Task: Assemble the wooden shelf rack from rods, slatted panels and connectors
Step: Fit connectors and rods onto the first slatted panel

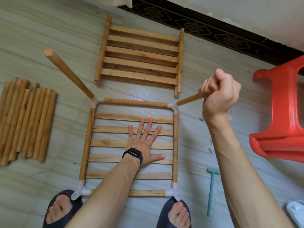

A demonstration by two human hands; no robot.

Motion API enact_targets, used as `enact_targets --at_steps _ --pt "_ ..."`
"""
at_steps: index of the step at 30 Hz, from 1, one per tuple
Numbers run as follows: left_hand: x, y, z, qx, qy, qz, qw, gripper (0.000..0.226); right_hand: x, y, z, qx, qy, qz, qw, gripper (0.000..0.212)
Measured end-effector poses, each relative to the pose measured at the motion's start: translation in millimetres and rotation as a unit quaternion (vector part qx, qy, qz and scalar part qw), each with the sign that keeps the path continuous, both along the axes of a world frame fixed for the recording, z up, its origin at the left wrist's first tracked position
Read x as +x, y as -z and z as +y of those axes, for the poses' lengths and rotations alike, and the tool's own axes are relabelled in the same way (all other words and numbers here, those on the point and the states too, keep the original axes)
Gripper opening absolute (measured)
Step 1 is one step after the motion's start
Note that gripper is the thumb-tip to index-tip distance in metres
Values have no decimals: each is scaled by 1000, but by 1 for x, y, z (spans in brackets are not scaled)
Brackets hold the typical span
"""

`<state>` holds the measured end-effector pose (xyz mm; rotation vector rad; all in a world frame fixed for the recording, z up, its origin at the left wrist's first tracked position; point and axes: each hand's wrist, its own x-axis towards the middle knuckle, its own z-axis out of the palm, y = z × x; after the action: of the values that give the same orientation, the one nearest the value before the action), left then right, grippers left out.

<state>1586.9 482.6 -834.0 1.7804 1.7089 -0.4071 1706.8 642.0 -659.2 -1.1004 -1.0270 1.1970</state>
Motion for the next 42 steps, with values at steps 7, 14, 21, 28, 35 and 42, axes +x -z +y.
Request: enact_targets --at_steps 7,14,21,28,35,42 --pt "0 1 -2 11 -4 -6 1000 111 0 0 17 -14 11 -9 1000 42" --pt "-1 1 -1 14 -5 -5 1000 112 -17 6 20 -10 -25 -64 998 45" --pt "-1 -1 0 7 -3 -8 1000 111 -19 11 33 -29 -8 -84 996 50" --pt "-1 -1 1 -1 1 -10 1000 112 -22 12 31 -29 0 -97 995 50" --pt "-1 1 0 3 -6 -13 1000 113 -26 18 16 -3 19 -160 987 52" --pt "-1 3 0 14 -1 -13 1000 112 -14 46 -9 -58 -1 -231 971 50"
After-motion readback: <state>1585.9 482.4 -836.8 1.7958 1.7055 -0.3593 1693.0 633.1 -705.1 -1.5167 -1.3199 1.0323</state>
